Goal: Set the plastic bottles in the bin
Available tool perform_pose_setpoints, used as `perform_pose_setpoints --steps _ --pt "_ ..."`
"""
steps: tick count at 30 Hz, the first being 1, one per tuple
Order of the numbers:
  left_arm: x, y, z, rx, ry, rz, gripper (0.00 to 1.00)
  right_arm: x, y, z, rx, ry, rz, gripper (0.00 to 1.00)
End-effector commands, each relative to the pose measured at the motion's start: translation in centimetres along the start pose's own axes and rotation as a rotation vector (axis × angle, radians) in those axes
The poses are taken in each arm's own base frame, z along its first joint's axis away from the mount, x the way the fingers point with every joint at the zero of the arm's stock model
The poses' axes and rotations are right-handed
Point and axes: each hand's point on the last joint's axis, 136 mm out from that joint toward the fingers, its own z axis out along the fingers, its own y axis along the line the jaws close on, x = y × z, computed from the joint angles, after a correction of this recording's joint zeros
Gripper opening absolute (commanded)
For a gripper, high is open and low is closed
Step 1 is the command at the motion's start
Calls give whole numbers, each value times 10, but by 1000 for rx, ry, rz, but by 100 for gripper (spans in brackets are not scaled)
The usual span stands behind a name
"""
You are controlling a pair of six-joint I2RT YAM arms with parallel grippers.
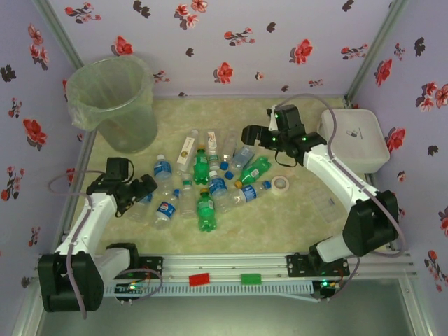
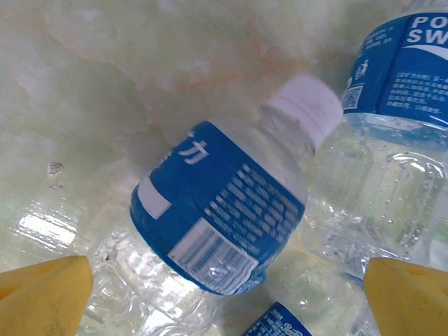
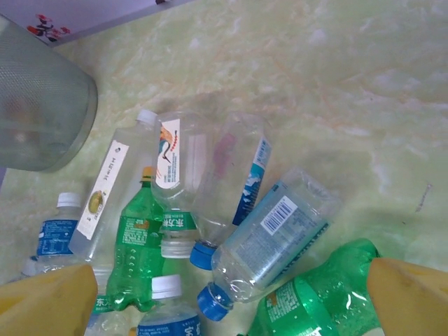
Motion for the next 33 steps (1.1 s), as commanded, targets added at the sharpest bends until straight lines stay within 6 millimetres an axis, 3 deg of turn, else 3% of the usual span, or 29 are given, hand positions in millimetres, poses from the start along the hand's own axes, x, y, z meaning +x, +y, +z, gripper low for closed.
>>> perform_pose_setpoints --steps 1,8,16,27,33 --pt "14 3 6 5 42 -44 100 -7 0 -8 -7 -53 -1 100" --pt "33 16 9 -25 85 -47 100 -18 7 -23 -123 -181 5 99" --pt "32 18 24 -34 77 -74 93 -9 -5 -13 -81 -100 16 100" --pt "21 17 30 -42 38 -101 68 -1 2 -11 -35 -84 -92 100" --pt "10 15 17 -44 -18 -109 53 2 2 -7 -36 -93 -105 100"
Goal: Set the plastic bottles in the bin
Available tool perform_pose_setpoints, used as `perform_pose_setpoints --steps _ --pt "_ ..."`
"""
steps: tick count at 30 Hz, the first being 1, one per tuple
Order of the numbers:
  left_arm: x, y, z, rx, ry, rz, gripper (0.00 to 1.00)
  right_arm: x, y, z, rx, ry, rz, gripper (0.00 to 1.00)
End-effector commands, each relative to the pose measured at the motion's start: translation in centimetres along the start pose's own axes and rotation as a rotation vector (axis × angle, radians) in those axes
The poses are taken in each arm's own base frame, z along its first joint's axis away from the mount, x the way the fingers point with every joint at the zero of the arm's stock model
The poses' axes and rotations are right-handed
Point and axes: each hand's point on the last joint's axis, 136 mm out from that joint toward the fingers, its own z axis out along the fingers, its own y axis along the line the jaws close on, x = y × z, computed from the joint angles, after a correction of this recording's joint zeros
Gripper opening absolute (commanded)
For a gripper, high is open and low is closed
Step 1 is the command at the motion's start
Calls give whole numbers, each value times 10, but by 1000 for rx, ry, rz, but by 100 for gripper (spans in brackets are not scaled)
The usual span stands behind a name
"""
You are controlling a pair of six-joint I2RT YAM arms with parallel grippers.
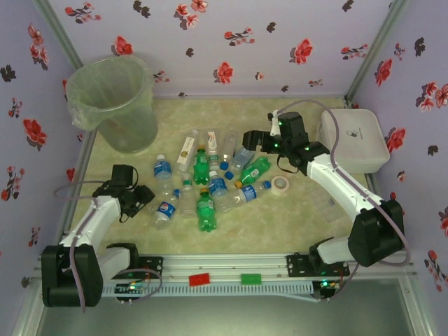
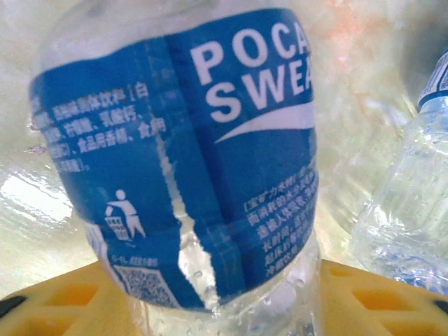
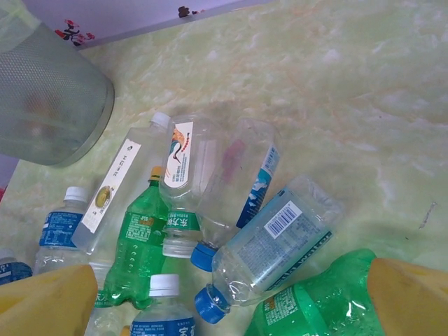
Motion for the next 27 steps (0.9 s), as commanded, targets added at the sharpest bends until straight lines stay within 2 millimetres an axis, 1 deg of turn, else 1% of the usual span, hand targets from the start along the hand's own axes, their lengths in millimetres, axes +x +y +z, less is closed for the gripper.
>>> perform_pose_setpoints --steps 1,4,7,11,14,18,20,24,27 --pt "-14 -2 -15 -6 -74 -3 52 -2 0 1 10 -20 -34 100" --pt "-31 -10 -39 11 -152 12 50 0 0 3 16 -11 -25 100" --pt "-53 -28 -74 56 -249 42 49 5 -2 8 24 28 2 100" --pt "-84 -55 -124 128 -373 74 49 11 7 18 -27 83 24 100" --pt "-103 -76 -161 190 -455 94 48 12 8 24 -26 94 37 100" --pt "-129 -110 -211 275 -562 154 47 17 11 32 -46 110 70 100" --pt "-141 -127 -233 305 -597 199 47 21 14 36 -53 120 71 100" --pt "-169 -164 -267 358 -664 287 46 28 26 41 -87 137 57 100" --pt "-193 -188 -282 379 -721 324 44 33 38 42 -127 153 44 100"
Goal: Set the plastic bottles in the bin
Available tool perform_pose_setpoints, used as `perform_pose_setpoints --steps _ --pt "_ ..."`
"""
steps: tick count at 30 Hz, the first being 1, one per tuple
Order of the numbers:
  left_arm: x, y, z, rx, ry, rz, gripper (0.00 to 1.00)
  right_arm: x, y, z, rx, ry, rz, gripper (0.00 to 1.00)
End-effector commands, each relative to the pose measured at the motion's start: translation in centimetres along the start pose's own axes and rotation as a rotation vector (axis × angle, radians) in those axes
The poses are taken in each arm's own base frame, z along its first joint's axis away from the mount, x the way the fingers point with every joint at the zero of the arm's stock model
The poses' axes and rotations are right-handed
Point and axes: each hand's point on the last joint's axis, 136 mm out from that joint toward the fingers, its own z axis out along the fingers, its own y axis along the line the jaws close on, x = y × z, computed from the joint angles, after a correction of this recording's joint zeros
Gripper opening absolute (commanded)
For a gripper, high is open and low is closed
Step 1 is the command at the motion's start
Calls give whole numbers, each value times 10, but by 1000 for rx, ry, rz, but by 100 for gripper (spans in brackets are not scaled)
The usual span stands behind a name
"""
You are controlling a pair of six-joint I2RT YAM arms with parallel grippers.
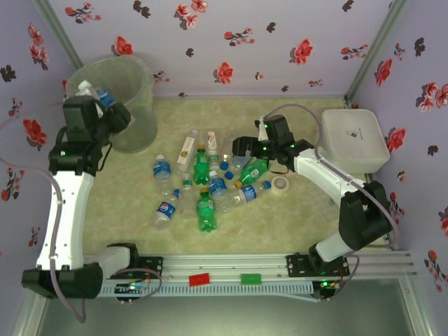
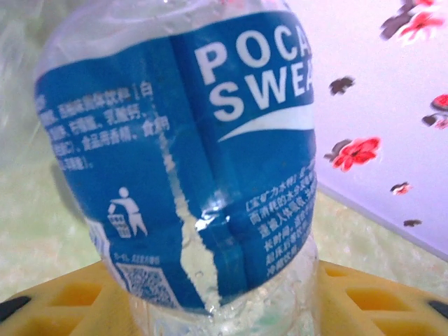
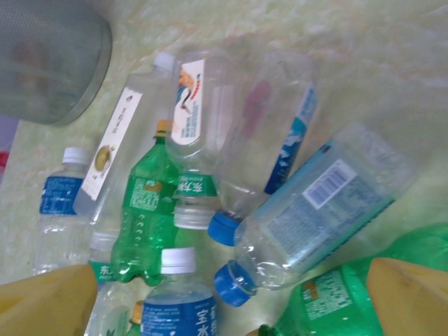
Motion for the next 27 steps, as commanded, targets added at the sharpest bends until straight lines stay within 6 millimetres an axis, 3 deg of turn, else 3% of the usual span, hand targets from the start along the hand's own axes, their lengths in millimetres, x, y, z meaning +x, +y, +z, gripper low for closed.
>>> perform_pose_setpoints --steps 1,9,13,19,27 --pt "-32 -23 9 51 -64 96 43 -7 24 0 -75 -10 -13 100" --pt "-98 -39 59 56 -129 132 43 3 26 -6 -44 6 -60 100" --pt "-113 -30 88 36 -94 122 44 5 18 -10 3 3 -62 100" --pt "-105 -3 130 -1 -4 65 44 5 7 -12 70 4 -31 100" --pt "-66 27 171 -74 131 50 46 7 10 -14 64 20 -50 100"
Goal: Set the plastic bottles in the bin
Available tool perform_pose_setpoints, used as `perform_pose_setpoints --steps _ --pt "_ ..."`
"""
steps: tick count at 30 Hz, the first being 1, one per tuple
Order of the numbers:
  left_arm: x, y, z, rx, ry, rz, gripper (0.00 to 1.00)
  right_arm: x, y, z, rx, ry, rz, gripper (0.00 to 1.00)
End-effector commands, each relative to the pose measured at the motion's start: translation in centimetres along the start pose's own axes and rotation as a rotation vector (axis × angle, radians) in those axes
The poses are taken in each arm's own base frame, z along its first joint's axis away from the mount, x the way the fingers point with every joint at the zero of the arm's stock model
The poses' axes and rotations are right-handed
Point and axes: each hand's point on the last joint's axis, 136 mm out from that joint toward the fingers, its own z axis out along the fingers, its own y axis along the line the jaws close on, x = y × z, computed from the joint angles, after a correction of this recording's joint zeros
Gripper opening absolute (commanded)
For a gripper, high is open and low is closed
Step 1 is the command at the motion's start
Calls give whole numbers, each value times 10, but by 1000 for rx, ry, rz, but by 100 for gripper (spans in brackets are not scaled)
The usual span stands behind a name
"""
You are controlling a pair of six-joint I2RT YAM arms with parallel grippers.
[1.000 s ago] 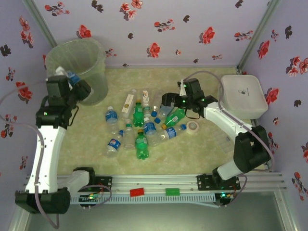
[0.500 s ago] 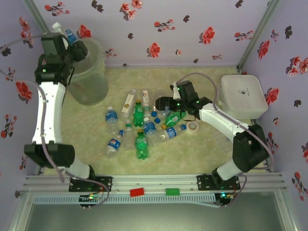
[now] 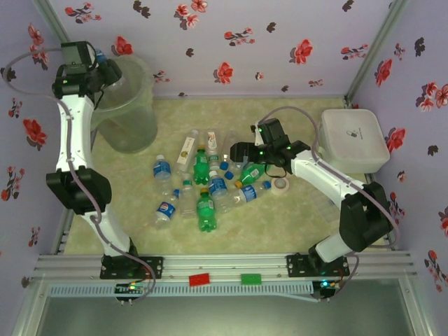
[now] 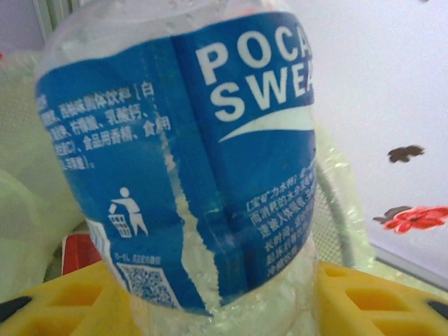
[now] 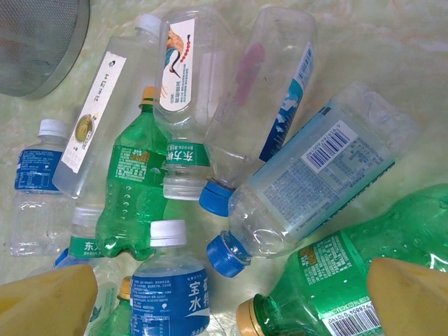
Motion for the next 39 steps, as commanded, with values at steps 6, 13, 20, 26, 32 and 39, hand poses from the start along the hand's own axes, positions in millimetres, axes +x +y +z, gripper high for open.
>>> perform_pose_setpoints --steps 6,13,20,26,32,39 --pt "21 18 18 -33 83 -21 61 -7 5 -15 6 -41 -48 100" --pt "23 30 13 -59 94 -26 81 -8 6 -20 -9 -91 -60 100" --pt "13 24 -4 -43 61 -3 99 -17 -1 -29 46 -137 -50 100" --pt "4 16 -31 -25 29 24 100 -17 -10 -26 86 -143 5 100" --pt "17 3 -66 -1 33 54 100 -21 -10 -22 86 -152 36 100" --pt "82 -21 -108 103 103 97 100 -29 -5 -17 57 -152 68 100"
